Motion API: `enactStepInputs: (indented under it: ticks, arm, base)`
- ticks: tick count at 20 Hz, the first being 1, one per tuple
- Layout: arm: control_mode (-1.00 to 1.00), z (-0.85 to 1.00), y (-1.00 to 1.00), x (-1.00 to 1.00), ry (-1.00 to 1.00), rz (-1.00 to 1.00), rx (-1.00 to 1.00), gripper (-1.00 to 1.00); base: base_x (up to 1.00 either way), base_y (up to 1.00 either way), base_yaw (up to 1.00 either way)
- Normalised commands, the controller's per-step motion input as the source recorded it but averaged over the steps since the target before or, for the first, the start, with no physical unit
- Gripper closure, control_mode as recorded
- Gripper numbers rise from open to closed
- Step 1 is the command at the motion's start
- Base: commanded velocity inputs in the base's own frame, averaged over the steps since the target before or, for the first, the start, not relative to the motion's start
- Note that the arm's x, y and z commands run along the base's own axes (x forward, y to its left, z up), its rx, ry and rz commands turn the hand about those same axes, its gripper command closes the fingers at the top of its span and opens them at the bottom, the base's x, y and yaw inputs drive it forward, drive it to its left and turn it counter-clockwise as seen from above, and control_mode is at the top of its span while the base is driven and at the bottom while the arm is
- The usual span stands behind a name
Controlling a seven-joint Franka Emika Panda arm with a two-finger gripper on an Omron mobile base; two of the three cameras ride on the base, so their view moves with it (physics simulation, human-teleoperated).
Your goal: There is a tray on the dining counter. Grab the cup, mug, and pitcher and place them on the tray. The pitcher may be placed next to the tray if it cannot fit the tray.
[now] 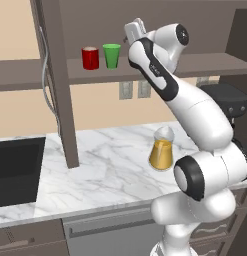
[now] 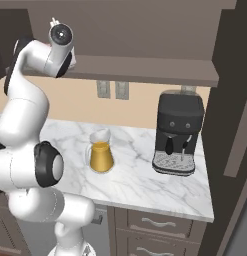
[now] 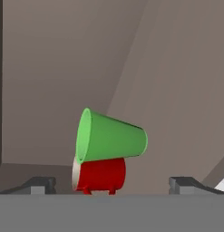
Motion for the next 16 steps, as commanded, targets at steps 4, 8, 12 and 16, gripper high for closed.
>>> enactStepInputs:
  ticks: [4, 8, 12, 16]
  arm:
    - [-1.00, 0.00, 0.00, 0.16, 0.00, 0.00, 0.00, -1.00]
    - [-1.00, 0.00, 0.03, 0.20, 0.00, 0.00, 0.00, -1.00]
    - [-1.00, 0.00, 0.08, 0.23, 0.00, 0.00, 0.00, -1.00]
    - [-1.00, -0.03, 0.14, 0.19, 0.00, 0.00, 0.00, -1.00]
  base:
    - [0.00, 0.00, 0.00]
    - [0.00, 0.00, 0.00]
    - [0.00, 0.00, 0.00]
    - [0.00, 0.00, 0.00]
